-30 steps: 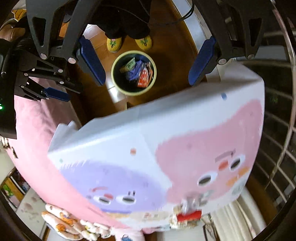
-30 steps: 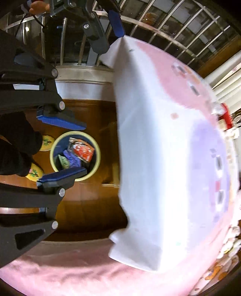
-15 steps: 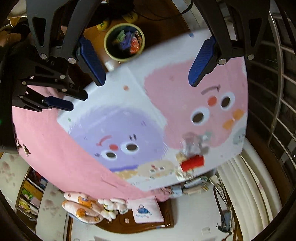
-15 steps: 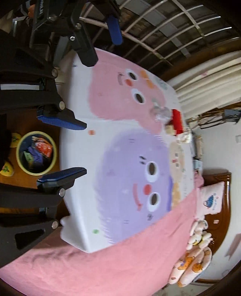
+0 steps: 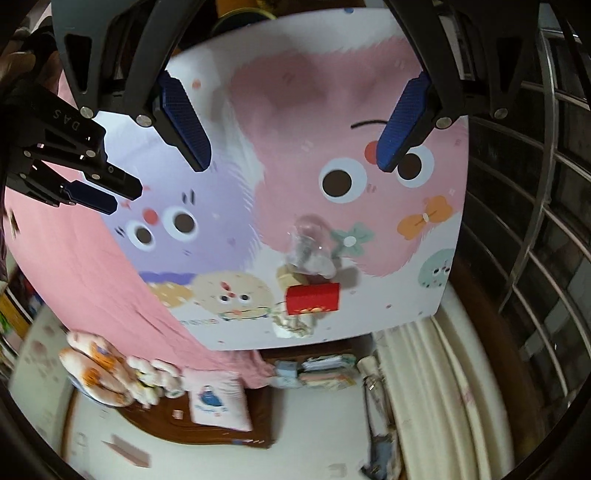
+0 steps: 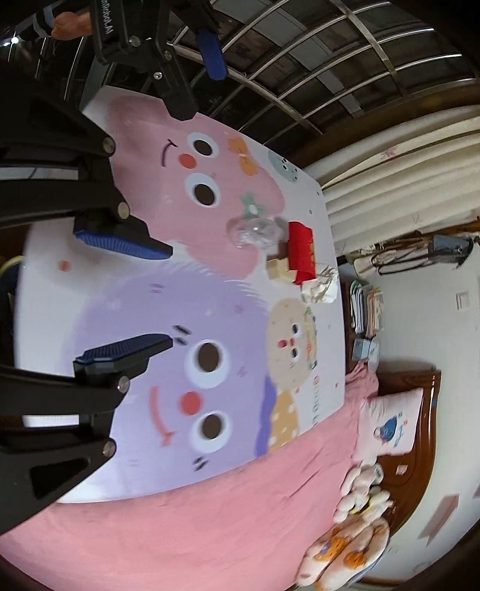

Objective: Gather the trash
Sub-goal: 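Grasp the clear plastic bottle with the left tool while the right tool grasps the beige tissue box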

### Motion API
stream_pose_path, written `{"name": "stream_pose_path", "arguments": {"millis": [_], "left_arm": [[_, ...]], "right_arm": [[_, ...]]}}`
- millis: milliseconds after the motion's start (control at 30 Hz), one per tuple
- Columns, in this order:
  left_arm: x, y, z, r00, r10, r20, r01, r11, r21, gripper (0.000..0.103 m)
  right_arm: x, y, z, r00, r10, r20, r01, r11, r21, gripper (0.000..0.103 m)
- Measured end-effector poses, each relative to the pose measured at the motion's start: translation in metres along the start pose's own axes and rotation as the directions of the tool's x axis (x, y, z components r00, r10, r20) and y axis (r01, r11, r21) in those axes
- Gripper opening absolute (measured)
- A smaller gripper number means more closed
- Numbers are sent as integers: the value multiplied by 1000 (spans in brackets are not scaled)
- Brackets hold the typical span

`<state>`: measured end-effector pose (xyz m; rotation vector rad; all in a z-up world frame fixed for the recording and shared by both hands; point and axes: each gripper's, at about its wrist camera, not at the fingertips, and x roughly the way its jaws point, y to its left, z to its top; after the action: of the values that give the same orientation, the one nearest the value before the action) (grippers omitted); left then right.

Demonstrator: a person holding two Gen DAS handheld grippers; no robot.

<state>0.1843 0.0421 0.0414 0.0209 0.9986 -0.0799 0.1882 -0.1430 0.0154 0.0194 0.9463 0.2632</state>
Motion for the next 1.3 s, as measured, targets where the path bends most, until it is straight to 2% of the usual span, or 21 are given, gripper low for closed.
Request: {"name": "stream_pose_path", "arguments": {"millis": [133, 367, 633, 800, 967, 1033, 1100, 1200, 1300], "left_arm": [[33, 4, 29, 999, 8, -52, -12, 996, -93, 90], [99, -2, 77, 991, 52, -124, -76, 978, -194, 90], [176, 14, 114, 975, 63, -215, -140, 922, -361, 90], [208, 26, 118, 955, 92, -281, -207, 887, -412, 90], [231, 34, 111, 933, 108, -342, -256, 869, -423, 87], [238, 37, 108, 930, 85, -356, -246, 865, -437, 80], [245, 40, 104, 929, 43, -366, -221, 859, -461, 66], [251, 42, 95, 928, -12, -373, -190, 846, -499, 60], [250, 42, 89, 935, -14, -354, -175, 852, -494, 59]], "right_arm": [[27, -13, 31, 999, 45, -26, -46, 998, -38, 42], [94, -50, 86, 985, 139, -102, -150, 983, -106, 42], [170, -69, 127, 961, 220, -170, -242, 963, -119, 42], [199, -68, 140, 942, 272, -195, -298, 948, -115, 42], [213, -55, 145, 923, 319, -215, -349, 930, -118, 42], [216, -50, 146, 917, 330, -222, -362, 924, -122, 42], [220, -44, 146, 912, 339, -232, -374, 919, -126, 42], [226, -36, 146, 906, 347, -243, -384, 915, -125, 42], [231, -31, 146, 901, 355, -251, -392, 913, -115, 42]]}}
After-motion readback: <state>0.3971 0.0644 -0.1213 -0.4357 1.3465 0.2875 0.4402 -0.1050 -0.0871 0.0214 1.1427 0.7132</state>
